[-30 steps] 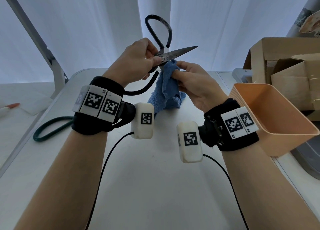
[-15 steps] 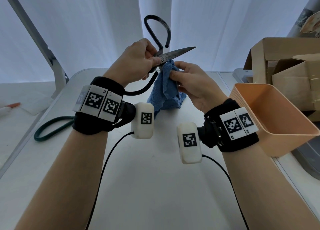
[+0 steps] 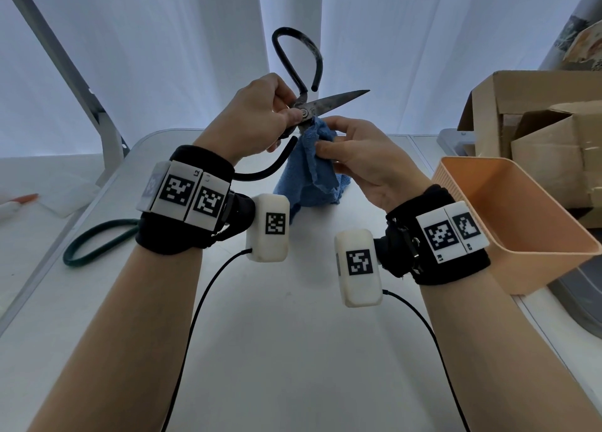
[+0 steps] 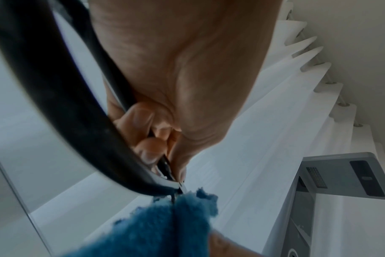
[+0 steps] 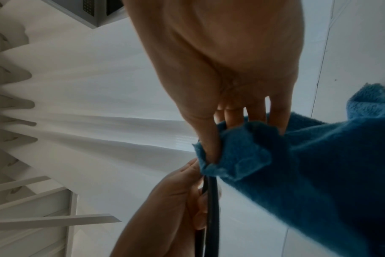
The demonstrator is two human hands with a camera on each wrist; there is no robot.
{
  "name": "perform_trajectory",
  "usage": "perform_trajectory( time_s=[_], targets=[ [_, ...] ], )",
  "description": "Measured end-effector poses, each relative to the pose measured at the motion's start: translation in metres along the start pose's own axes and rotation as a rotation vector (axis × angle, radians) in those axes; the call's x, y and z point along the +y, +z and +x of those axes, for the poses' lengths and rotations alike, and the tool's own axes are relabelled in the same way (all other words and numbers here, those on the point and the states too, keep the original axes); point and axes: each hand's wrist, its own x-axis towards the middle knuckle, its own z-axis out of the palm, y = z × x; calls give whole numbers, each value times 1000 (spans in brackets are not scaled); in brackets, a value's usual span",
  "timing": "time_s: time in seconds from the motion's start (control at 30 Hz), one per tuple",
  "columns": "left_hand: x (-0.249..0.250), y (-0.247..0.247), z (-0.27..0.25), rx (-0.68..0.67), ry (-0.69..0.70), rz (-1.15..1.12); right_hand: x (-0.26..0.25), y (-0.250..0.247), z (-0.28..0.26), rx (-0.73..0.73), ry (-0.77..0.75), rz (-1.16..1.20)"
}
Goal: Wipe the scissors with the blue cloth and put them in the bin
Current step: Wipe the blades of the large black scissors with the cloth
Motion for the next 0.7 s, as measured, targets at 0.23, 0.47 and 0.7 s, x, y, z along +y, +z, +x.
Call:
perform_trajectory(
  time_s=[0.23,0.47,0.7],
  targets=[
    [1,0,0,10,5,-5,-1,2,-1,-3,5,45],
    [0,-1,0,12,2,-4,0,2,0,37,16,23],
    [-2,-2,0,16,-9,3,0,3,1,-7,27,1]
  ],
)
